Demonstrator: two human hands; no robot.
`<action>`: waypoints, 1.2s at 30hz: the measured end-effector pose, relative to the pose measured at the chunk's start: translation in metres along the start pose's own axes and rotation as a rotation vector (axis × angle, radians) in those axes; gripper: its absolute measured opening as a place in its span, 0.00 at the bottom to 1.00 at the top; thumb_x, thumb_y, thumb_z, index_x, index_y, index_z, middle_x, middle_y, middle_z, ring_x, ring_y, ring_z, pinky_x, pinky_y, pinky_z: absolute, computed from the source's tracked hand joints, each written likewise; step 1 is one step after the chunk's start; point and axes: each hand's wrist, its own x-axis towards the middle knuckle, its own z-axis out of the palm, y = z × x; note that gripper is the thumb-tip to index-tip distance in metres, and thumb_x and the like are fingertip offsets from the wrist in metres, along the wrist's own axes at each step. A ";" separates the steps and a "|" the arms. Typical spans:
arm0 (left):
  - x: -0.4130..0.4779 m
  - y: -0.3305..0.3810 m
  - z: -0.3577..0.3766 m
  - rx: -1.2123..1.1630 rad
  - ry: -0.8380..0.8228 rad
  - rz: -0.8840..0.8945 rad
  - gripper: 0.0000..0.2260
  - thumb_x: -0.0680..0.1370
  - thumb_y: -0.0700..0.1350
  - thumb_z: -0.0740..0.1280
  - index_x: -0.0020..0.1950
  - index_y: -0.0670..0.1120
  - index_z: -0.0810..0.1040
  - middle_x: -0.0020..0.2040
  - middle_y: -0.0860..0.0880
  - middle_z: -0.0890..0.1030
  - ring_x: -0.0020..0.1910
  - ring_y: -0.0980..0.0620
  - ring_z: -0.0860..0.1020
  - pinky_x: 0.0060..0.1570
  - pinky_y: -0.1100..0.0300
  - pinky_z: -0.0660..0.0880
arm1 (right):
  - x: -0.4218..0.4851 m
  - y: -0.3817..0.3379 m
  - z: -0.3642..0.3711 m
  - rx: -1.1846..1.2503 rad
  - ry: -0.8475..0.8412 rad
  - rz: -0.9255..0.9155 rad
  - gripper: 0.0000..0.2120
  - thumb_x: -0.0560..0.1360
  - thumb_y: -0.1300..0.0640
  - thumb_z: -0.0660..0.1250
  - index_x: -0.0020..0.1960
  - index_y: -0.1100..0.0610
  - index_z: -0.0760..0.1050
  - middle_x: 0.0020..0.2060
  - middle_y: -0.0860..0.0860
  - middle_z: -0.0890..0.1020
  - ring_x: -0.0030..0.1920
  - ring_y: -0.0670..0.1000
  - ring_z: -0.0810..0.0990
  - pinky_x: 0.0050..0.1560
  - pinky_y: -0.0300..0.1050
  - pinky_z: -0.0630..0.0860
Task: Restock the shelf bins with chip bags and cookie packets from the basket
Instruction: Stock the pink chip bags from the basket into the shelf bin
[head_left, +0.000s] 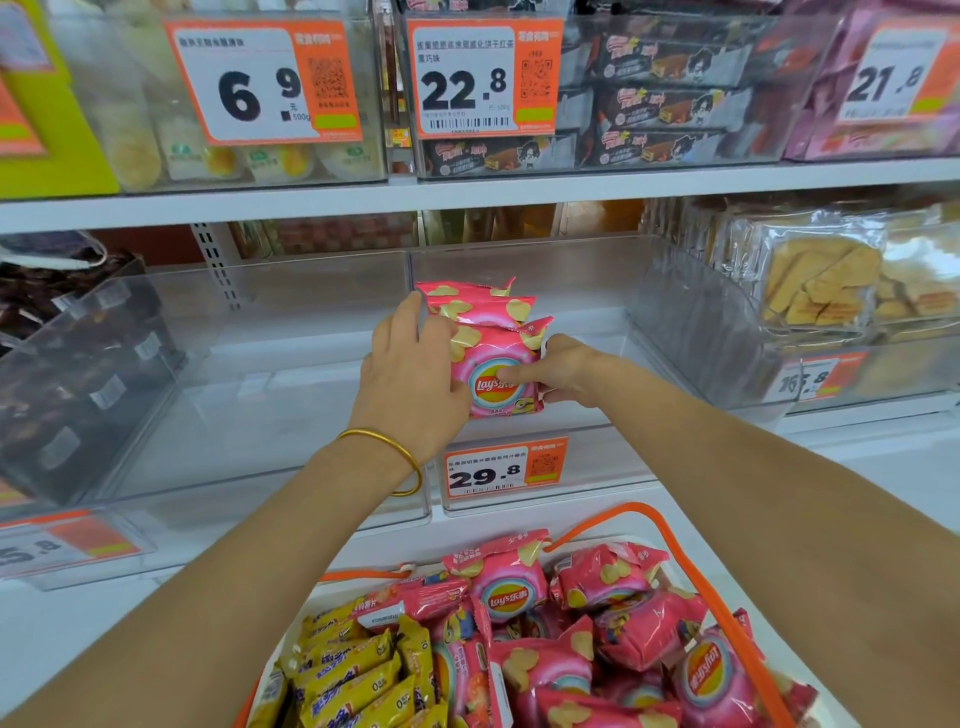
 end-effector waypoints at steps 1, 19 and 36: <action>-0.001 0.000 0.000 0.005 0.012 0.009 0.23 0.75 0.41 0.66 0.69 0.43 0.67 0.75 0.42 0.56 0.75 0.44 0.51 0.71 0.51 0.56 | -0.004 -0.001 -0.001 0.005 -0.002 0.000 0.26 0.68 0.54 0.76 0.60 0.61 0.69 0.58 0.55 0.79 0.58 0.54 0.78 0.60 0.51 0.76; 0.022 0.033 0.013 0.674 -0.249 0.249 0.12 0.77 0.41 0.61 0.61 0.45 0.74 0.58 0.45 0.76 0.59 0.44 0.73 0.58 0.52 0.69 | -0.035 -0.014 -0.007 -0.020 0.131 -0.107 0.15 0.75 0.52 0.69 0.44 0.61 0.69 0.45 0.59 0.78 0.41 0.56 0.79 0.53 0.54 0.79; 0.027 0.043 0.018 0.832 -0.495 0.146 0.16 0.79 0.42 0.61 0.67 0.43 0.70 0.65 0.41 0.70 0.66 0.42 0.67 0.62 0.51 0.66 | -0.019 -0.014 -0.003 -0.044 0.112 -0.071 0.20 0.77 0.50 0.66 0.52 0.68 0.77 0.47 0.65 0.82 0.41 0.58 0.81 0.50 0.52 0.80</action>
